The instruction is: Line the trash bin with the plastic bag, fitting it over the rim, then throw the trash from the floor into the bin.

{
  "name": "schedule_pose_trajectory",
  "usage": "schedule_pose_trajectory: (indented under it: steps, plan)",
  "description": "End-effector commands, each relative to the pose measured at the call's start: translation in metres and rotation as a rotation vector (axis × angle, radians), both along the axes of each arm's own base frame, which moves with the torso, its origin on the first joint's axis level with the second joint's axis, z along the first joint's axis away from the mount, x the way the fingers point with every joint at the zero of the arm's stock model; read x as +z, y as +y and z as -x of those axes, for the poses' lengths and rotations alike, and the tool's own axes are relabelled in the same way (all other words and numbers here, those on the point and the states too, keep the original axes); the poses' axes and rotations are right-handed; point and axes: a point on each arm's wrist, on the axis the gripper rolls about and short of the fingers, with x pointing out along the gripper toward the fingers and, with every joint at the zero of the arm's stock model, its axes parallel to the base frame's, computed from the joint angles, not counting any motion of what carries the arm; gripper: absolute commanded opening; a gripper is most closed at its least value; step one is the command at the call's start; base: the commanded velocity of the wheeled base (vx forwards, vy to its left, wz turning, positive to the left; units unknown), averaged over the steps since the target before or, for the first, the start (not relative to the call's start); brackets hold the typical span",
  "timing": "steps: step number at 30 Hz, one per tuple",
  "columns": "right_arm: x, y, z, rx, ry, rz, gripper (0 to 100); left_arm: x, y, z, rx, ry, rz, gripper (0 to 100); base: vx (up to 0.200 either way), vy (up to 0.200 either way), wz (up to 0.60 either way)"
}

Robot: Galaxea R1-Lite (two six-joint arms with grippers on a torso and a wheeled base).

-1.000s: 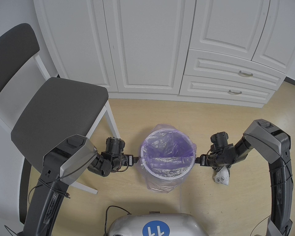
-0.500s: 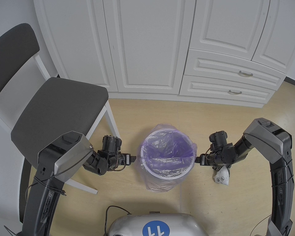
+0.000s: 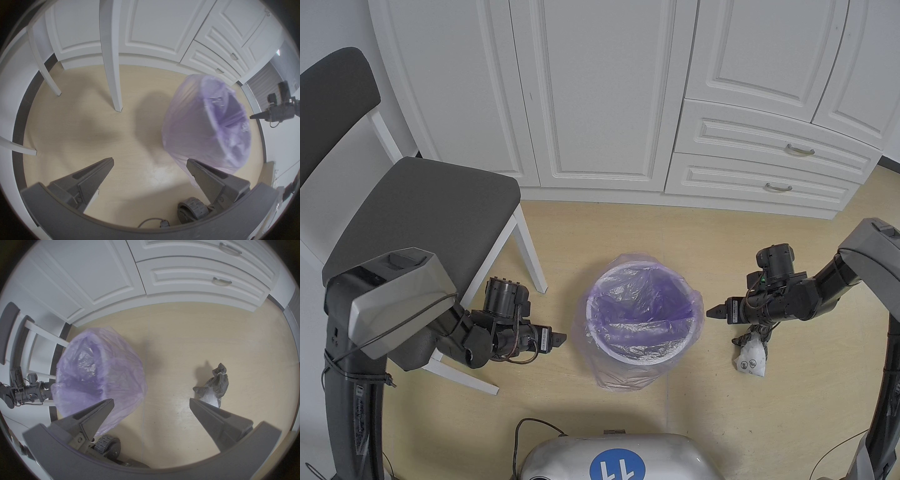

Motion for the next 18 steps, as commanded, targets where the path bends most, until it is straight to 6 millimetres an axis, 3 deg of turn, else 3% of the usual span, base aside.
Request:
schedule_pose_trajectory:
  steps: [1, 5, 8, 13, 14, 18]
  plan:
    - [0.045, -0.004, 0.03, 0.062, -0.087, -0.005, 100, 0.055, 0.004, 0.051, -0.042, -0.107, 0.036, 100, 0.0, 0.0, 0.0]
    - [0.056, -0.004, 0.04, 0.083, -0.113, 0.008, 100, 0.062, 0.007, 0.069, -0.055, -0.105, 0.034, 100, 0.0, 0.0, 0.0]
    - [0.068, -0.006, 0.051, 0.107, -0.158, 0.024, 100, 0.073, 0.013, 0.095, -0.066, -0.134, 0.051, 100, 0.0, 0.0, 0.0]
    - [0.065, -0.007, 0.059, 0.126, -0.191, 0.037, 100, 0.075, 0.018, 0.121, -0.086, -0.189, 0.072, 100, 0.0, 0.0, 0.0]
    - [0.063, -0.007, 0.059, 0.15, -0.215, 0.052, 0, 0.076, 0.019, 0.126, -0.09, -0.21, 0.082, 100, 0.0, 0.0, 0.0]
    - [0.065, -0.002, 0.058, 0.169, -0.251, 0.053, 0, 0.075, 0.02, 0.137, -0.1, -0.23, 0.096, 100, 0.0, 0.0, 0.0]
